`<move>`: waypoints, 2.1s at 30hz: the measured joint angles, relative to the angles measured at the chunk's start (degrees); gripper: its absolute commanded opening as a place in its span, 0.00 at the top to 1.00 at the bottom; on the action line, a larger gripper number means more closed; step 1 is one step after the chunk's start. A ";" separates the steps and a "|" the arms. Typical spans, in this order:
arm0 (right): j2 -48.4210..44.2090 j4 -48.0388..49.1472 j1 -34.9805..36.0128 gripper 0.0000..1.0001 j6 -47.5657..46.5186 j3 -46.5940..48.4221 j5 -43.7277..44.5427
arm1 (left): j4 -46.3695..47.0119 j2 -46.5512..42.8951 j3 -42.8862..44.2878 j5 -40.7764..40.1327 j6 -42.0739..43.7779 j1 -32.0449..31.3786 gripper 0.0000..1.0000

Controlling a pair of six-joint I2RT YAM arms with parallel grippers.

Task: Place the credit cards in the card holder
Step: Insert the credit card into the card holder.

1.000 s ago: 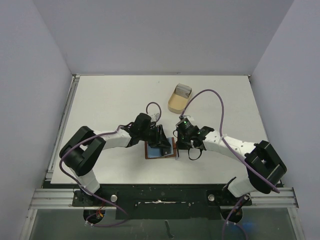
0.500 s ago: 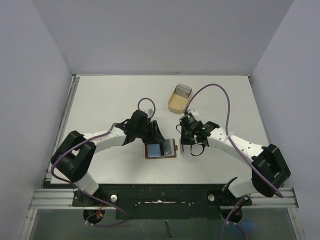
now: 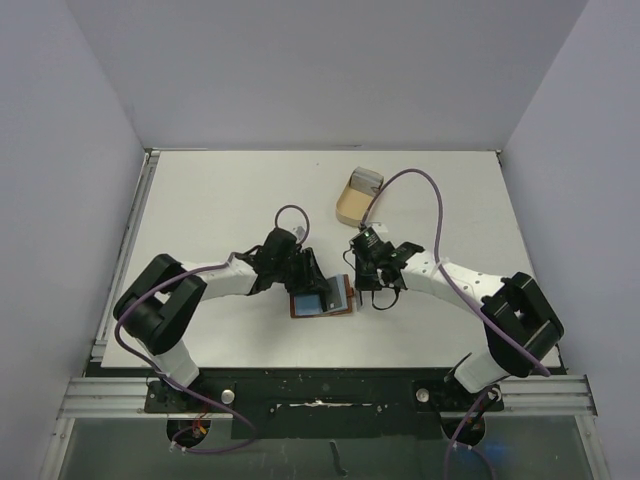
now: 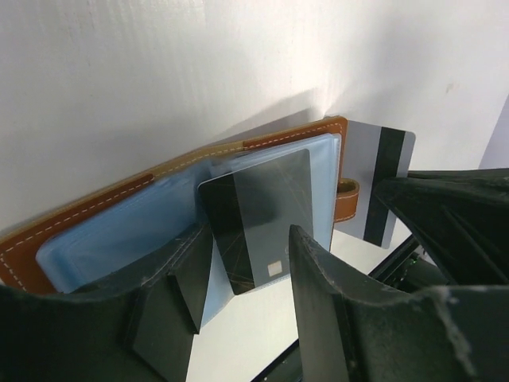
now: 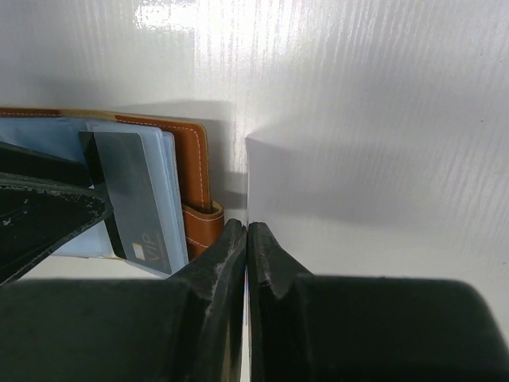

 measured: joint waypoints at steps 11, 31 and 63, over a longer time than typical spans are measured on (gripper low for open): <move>0.28 3.21 1.53 1.00 1.07 -0.90 0.00 | 8.37 1.81 -1.22 2.62 -4.31 -2.14 0.61; -8.07 -6.95 0.70 1.00 1.16 1.36 3.23 | -8.35 -15.23 -2.12 -3.04 0.39 5.88 0.60; 5.77 8.72 8.28 1.00 2.19 4.46 -3.63 | 10.54 -13.51 -21.51 13.62 -2.51 14.58 0.96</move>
